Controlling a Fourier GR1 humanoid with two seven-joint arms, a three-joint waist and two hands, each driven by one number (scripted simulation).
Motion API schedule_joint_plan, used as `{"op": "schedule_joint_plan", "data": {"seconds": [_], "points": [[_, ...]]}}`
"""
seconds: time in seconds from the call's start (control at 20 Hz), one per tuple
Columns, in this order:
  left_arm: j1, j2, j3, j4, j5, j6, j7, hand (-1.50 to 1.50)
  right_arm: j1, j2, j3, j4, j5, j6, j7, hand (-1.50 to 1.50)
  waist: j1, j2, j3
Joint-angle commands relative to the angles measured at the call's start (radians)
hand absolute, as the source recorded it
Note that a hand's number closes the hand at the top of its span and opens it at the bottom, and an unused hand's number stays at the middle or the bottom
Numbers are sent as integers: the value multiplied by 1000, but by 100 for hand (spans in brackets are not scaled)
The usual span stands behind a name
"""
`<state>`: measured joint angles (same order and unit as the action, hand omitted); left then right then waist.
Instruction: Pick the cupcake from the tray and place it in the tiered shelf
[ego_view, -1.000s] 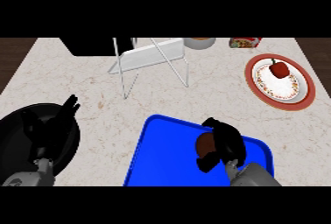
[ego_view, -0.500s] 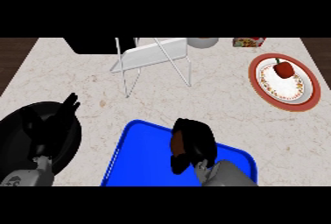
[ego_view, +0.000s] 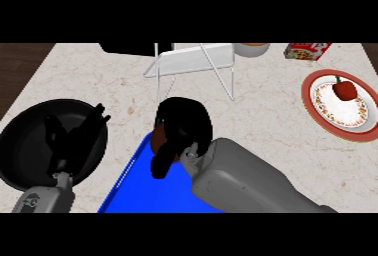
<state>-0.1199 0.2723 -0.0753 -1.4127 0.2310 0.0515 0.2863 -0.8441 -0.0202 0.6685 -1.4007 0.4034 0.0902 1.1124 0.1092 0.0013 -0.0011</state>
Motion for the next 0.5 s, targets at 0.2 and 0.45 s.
{"op": "schedule_joint_plan", "data": {"seconds": [0.2,0.45], "points": [[6,-11,-26,54,-13,-3,39,0,-490,19,-168,193,-67,61,258,150,6,-2,-10],[28,2,-7,41,-9,-1,23,0,-725,19,-297,425,-68,92,238,150,-3,5,-9]]}}
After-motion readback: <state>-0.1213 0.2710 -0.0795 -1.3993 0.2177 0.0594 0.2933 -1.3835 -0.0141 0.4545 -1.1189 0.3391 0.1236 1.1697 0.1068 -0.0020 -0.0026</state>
